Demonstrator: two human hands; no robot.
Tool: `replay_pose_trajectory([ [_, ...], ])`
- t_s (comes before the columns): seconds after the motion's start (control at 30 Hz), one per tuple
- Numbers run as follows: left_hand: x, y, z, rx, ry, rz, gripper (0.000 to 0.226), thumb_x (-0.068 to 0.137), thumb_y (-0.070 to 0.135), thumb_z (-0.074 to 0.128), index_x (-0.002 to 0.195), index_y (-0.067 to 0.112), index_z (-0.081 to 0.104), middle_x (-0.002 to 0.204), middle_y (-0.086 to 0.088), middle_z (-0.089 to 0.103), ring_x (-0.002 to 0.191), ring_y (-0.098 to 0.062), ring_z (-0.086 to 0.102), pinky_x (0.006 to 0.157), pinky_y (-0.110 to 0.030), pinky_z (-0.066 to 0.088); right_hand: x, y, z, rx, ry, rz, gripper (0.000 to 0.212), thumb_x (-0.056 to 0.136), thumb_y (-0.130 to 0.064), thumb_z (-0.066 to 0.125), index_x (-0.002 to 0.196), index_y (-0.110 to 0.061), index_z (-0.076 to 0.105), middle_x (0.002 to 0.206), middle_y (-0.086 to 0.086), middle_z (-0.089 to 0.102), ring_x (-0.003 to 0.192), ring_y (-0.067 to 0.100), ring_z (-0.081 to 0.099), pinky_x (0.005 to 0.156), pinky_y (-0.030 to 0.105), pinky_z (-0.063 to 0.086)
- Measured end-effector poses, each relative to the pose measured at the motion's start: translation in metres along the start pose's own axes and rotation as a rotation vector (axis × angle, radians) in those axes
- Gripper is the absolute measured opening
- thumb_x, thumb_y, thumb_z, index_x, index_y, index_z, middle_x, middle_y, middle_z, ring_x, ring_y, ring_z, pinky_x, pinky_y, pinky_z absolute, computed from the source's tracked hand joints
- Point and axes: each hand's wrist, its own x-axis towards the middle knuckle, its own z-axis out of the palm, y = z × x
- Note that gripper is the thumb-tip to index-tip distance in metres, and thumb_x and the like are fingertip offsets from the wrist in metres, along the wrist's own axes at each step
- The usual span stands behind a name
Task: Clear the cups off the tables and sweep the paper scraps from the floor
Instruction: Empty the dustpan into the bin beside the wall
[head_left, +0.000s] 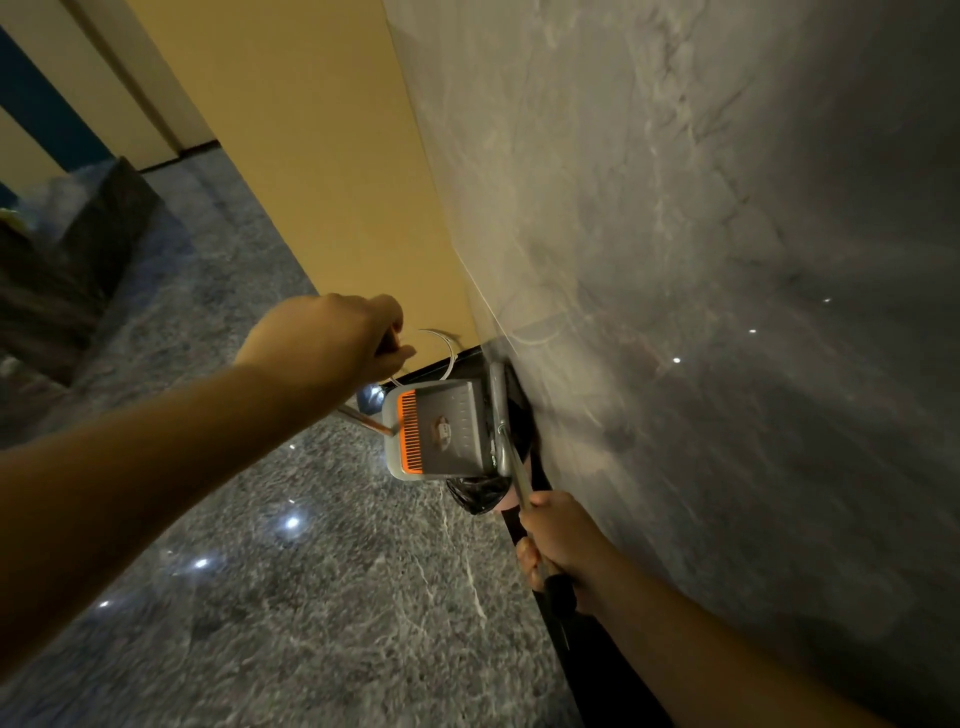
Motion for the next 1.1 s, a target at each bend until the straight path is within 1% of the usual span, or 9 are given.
replay_pose_trajectory([
  [0.13,-0.009,0.000,0.002,0.007,-0.013,-0.039,0.033,0.091,0.044,0.060,0.109,0.016,0.060,0.086,-0.006,0.068,0.068,-0.022,0.061,0.058,-0.031,0.052,-0.009,-0.001,0.010,-0.092,-0.004,-0.020,0.037,0.094,-0.011,0.042,0.131,-0.008,0.045,0.069,0.002,0.044,0.044,0.011,0.044,0.035,0.018,0.036],
  [0.23,-0.016,-0.001,0.003,0.003,-0.011,-0.063,0.033,0.092,0.044,0.059,0.109,0.016,0.060,0.085,-0.006,0.067,0.069,-0.025,0.062,0.059,-0.033,0.053,-0.016,-0.004,0.016,-0.077,-0.035,-0.028,0.038,0.093,-0.012,0.047,0.131,-0.010,0.047,0.071,0.000,0.045,0.051,0.010,0.044,0.038,0.019,0.038],
  [0.37,-0.024,-0.004,0.003,-0.008,-0.013,-0.105,0.033,0.092,0.044,0.058,0.111,0.017,0.060,0.088,-0.006,0.067,0.071,-0.024,0.062,0.060,-0.032,0.052,-0.029,-0.004,0.030,-0.056,-0.076,-0.016,0.043,0.094,-0.010,0.044,0.136,-0.005,0.041,0.069,0.001,0.044,0.047,0.010,0.043,0.036,0.018,0.036],
  [0.47,-0.028,-0.007,0.001,-0.026,0.002,-0.124,0.033,0.093,0.043,0.059,0.110,0.015,0.060,0.089,-0.007,0.067,0.072,-0.024,0.062,0.061,-0.032,0.053,-0.037,-0.004,0.039,0.001,-0.095,0.000,0.030,0.096,-0.007,0.039,0.126,-0.011,0.045,0.066,0.007,0.042,0.043,0.013,0.040,0.035,0.019,0.034],
  [0.57,-0.034,-0.011,-0.001,-0.023,0.035,-0.140,0.033,0.091,0.042,0.062,0.110,0.014,0.061,0.089,-0.008,0.068,0.072,-0.027,0.063,0.056,-0.028,0.042,-0.037,-0.005,0.042,0.044,-0.109,0.028,0.024,0.097,-0.004,0.034,0.117,-0.011,0.044,0.065,0.010,0.038,0.039,0.014,0.037,0.035,0.020,0.032],
  [0.73,-0.039,-0.018,-0.011,-0.020,0.086,-0.175,0.035,0.090,0.041,0.064,0.109,0.013,0.062,0.087,-0.009,0.068,0.068,-0.024,0.057,0.055,-0.026,0.038,-0.036,-0.001,0.031,-0.079,-0.055,-0.008,0.038,0.093,-0.009,0.046,0.131,-0.005,0.045,0.069,0.002,0.046,0.050,0.012,0.044,0.038,0.021,0.037],
  [0.83,-0.048,-0.020,-0.019,-0.034,0.093,-0.179,0.032,0.090,0.039,0.065,0.107,0.013,0.062,0.086,-0.008,0.067,0.066,-0.017,0.048,0.056,-0.025,0.037,-0.037,-0.003,0.025,-0.095,-0.049,-0.018,0.040,0.093,-0.010,0.048,0.130,0.004,0.045,0.067,0.002,0.045,0.050,0.012,0.042,0.039,0.021,0.036],
  [0.97,-0.066,-0.019,-0.024,-0.042,0.078,-0.231,0.030,0.091,0.041,0.062,0.107,0.015,0.061,0.078,0.002,0.056,0.066,-0.016,0.049,0.057,-0.027,0.039,-0.040,-0.007,0.027,-0.086,-0.079,-0.009,0.041,0.093,-0.007,0.048,0.131,0.005,0.043,0.067,0.002,0.043,0.049,0.011,0.041,0.036,0.019,0.035],
  [1.1,-0.090,-0.022,-0.028,-0.050,0.074,-0.307,0.028,0.092,0.040,0.063,0.108,0.016,0.061,0.086,-0.004,0.066,0.068,-0.016,0.049,0.057,-0.027,0.036,-0.048,-0.002,0.036,-0.180,-0.123,-0.045,0.040,0.093,-0.007,0.046,0.130,0.007,0.043,0.067,0.002,0.043,0.047,0.010,0.041,0.036,0.017,0.035],
])
